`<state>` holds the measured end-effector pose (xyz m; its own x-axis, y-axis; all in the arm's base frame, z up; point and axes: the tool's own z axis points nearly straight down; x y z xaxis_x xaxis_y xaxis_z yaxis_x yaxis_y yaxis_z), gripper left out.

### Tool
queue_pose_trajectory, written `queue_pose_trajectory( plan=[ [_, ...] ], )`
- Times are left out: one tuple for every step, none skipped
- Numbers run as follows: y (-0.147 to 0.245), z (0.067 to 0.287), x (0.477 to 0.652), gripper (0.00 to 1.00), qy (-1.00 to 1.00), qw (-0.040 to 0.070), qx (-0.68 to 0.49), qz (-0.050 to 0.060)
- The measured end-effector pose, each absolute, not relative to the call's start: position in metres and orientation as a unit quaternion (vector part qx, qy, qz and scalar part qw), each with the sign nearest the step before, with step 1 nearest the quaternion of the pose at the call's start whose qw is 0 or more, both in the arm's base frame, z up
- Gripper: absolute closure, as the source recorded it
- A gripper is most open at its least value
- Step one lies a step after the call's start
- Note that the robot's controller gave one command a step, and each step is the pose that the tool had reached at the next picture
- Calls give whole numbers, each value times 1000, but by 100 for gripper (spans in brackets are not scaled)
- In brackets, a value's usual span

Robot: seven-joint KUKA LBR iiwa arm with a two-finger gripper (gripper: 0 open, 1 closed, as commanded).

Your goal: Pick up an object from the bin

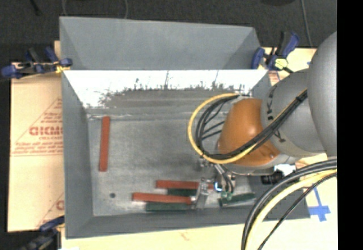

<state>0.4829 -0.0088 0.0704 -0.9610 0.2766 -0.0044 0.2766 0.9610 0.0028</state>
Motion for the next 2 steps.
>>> queue_pose_trajectory(
  plan=[
    [-11, 70, 483, 100, 990, 2, 139, 0],
    [43, 71, 540, 100, 1000, 3, -29, 0]
  ],
)
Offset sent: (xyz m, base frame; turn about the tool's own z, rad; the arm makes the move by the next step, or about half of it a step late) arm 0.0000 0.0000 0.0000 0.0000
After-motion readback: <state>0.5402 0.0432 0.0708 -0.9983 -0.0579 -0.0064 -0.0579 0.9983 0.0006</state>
